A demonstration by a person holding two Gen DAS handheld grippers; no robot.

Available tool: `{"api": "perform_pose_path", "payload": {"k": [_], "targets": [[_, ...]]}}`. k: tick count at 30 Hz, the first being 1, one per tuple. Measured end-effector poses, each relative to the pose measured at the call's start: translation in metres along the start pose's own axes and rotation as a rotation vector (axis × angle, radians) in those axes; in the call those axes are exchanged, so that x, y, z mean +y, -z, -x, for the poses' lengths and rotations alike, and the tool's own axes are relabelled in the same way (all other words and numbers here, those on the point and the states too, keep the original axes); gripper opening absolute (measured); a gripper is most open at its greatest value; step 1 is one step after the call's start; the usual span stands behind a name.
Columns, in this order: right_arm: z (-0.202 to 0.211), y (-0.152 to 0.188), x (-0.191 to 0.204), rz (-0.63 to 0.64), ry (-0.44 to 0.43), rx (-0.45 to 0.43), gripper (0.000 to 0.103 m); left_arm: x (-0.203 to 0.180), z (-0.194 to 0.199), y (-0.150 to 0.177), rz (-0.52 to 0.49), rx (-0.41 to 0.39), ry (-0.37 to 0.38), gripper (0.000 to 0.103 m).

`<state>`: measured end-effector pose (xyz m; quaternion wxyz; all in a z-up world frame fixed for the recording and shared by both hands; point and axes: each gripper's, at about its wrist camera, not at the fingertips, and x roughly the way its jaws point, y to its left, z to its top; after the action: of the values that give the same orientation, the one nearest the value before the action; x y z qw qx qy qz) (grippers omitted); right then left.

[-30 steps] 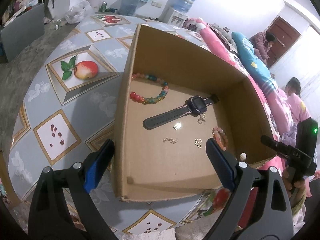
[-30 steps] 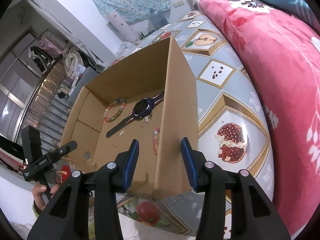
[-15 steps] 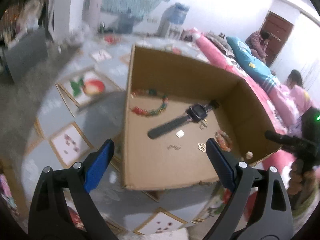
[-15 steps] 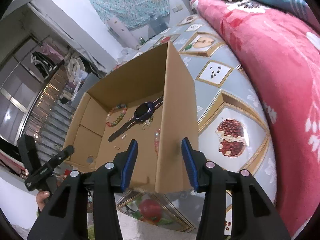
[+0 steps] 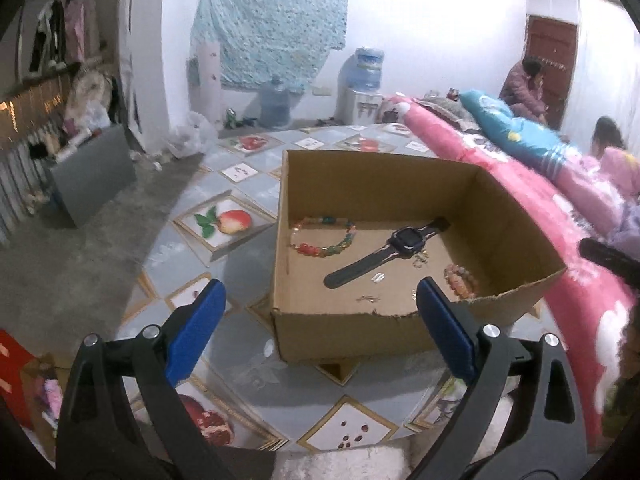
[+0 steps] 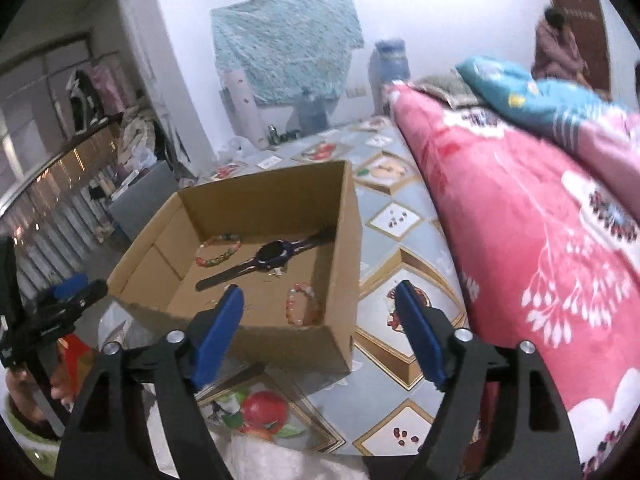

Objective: Organize jewelry
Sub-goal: 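Withdraw both grippers from the box back over the table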

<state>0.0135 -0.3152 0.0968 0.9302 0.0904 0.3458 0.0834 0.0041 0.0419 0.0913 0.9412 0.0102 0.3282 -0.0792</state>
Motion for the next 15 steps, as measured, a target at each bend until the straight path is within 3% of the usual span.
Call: {"api": "perform_pose_path", "payload": {"k": [5, 15], "targets": [[0.013, 0.008, 0.025, 0.089, 0.016, -0.025, 0.087, -0.021, 0.013, -0.001, -0.071, -0.036, -0.054, 0.092], [0.022, 0.027, 0.057, 0.158, 0.063, -0.071, 0.097, -0.049, 0.01, 0.003, -0.102, -0.002, -0.049, 0.092]]}}
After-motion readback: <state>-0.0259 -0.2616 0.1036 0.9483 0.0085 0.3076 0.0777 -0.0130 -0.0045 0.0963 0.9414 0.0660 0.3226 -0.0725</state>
